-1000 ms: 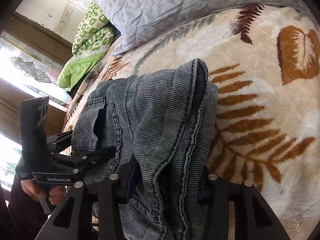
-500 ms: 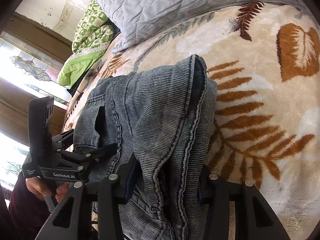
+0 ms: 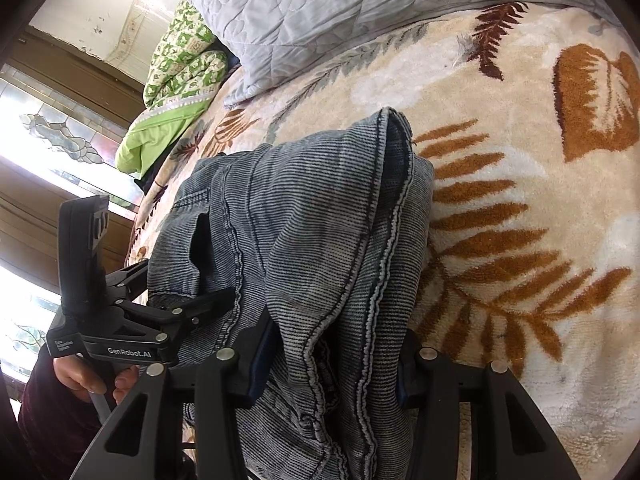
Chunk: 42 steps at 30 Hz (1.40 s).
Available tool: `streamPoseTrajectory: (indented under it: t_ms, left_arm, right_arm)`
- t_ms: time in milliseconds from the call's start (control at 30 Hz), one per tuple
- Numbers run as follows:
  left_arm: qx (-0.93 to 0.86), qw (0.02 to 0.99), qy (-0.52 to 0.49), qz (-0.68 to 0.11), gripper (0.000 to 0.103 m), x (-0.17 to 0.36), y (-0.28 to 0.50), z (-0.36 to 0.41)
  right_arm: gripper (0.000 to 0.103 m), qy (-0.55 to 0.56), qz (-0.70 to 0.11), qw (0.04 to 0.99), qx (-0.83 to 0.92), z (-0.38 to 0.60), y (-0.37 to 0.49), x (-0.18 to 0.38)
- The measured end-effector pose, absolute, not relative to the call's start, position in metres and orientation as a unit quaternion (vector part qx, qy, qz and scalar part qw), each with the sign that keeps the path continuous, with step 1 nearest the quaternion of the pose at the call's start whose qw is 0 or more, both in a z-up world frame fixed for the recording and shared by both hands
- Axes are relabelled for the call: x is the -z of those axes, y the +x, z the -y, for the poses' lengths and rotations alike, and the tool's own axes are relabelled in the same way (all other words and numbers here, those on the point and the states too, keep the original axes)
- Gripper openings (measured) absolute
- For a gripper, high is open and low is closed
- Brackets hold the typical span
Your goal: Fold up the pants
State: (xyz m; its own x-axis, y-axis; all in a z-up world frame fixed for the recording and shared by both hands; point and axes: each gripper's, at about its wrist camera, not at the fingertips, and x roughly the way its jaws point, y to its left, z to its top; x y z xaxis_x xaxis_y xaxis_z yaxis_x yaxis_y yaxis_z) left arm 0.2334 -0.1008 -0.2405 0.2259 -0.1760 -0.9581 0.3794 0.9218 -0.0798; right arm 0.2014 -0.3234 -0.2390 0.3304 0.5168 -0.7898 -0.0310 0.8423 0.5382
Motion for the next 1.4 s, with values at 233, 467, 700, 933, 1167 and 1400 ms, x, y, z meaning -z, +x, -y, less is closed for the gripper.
streamPoseTrajectory:
  t_ms: [233,467,700,933,1167,1400]
  left_arm:
    - [0.159,0.779,0.079,-0.601,0.103,0.238,0.233,0.098]
    - [0.137,0.802,0.086,-0.574,0.103,0.21,0.219,0.103]
    - [0.14,0.832,0.056,-0.534,0.103,0.171,0.204,0.1]
    - [0.153,0.81,0.105,-0.557,0.103,0.188,0.194,0.117]
    - [0.136,0.799,0.154,-0.565,0.103,0.216,0.196,0.123]
    - [0.126,0.822,0.143,-0.537,0.103,0.185,0.166,0.098]
  right_arm:
    - [0.054,0.229,-0.551,0.783,-0.176,0.326,0.201,0.239]
    - [0.066,0.221,-0.556,0.785,-0.163,0.334,0.192,0.227]
    - [0.066,0.24,-0.537,0.796,-0.141,0.366,0.179,0.216]
    - [0.066,0.245,-0.514,0.813,-0.122,0.384,0.172,0.202]
    - [0.066,0.258,-0.495,0.823,-0.108,0.402,0.169,0.195]
    - [0.066,0.254,-0.486,0.829,-0.11,0.4,0.167,0.19]
